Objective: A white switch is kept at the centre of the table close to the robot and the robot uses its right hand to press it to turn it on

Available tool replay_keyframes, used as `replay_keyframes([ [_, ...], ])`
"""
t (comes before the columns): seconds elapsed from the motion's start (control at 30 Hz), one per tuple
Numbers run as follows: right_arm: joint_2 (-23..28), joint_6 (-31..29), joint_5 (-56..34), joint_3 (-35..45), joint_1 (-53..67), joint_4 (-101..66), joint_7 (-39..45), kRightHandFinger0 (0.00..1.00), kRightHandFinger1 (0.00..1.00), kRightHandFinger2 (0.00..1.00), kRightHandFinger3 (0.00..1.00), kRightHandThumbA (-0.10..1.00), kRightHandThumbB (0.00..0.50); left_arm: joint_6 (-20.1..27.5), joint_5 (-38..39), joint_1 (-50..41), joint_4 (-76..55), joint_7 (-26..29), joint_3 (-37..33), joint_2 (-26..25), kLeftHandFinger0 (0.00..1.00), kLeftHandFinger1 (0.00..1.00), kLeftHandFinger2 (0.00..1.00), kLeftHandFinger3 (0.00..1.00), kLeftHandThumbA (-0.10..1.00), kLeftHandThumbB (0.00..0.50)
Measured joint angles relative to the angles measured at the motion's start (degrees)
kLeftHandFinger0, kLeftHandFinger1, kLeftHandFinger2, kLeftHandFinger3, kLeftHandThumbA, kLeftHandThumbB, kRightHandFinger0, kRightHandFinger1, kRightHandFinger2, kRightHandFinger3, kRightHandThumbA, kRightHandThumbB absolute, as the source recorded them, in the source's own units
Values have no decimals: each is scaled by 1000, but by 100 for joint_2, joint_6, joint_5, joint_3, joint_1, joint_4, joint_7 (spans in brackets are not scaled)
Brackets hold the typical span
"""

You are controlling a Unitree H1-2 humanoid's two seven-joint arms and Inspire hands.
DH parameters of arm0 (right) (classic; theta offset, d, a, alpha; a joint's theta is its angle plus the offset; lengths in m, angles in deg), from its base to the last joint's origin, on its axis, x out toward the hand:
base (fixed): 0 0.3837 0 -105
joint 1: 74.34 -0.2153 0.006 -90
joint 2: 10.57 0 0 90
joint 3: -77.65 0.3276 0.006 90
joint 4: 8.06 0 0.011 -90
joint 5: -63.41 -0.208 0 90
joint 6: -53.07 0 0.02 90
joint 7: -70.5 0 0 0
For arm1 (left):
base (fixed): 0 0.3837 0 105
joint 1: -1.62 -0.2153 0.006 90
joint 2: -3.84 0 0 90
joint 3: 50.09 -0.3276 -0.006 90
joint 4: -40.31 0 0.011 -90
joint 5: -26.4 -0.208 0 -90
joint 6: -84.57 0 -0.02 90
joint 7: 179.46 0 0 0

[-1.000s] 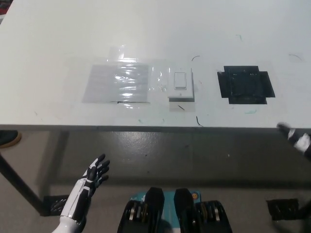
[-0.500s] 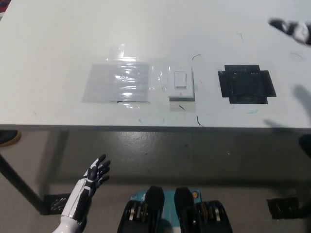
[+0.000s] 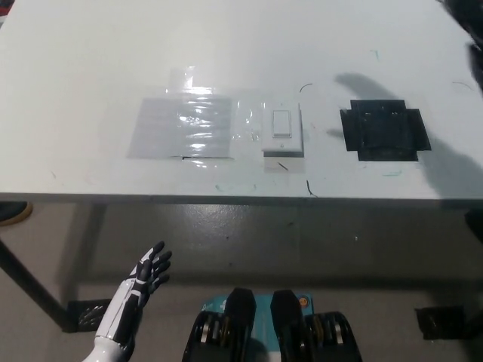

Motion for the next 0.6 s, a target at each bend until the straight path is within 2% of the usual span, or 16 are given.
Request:
replay_keyframes([
  [0.2, -398, 84, 272, -856, -790, 1549, 459, 1000, 1000, 1000, 1000, 1000, 265, 3, -9, 39, 0, 0, -2, -10, 1000, 1000, 1000, 1000, 1000, 136],
  [0.33, -653, 35, 595, -1469, -1262, 2318, 817, 1000, 1000, 1000, 1000, 1000, 314, 17, -4, 104, -1, -3, -4, -26, 1000, 1000, 1000, 1000, 1000, 108],
  [0.37, -702, 30, 658, -1574, -1350, 2437, 909, 1000, 1000, 1000, 1000, 1000, 301, 16, -6, 114, -7, -3, -6, -30, 1000, 1000, 1000, 1000, 1000, 115],
  [0.4, -735, 29, 699, -1623, -1401, 2508, 978, 1000, 1000, 1000, 1000, 1000, 333, 16, -6, 119, -11, -2, -8, -31, 1000, 1000, 1000, 1000, 1000, 117],
  [0.5, -873, 28, 798, -1734, -1571, 2811, 1243, 1000, 1000, 1000, 1000, 1000, 334, 14, -7, 116, -30, -2, -16, -31, 1000, 1000, 1000, 1000, 1000, 155],
  [0.6, -926, 41, 860, -1737, -1611, 3007, 1495, 1000, 1000, 1000, 1000, 1000, 304, 14, -15, 116, -30, -1, -17, -32, 1000, 1000, 1000, 1000, 1000, 155],
])
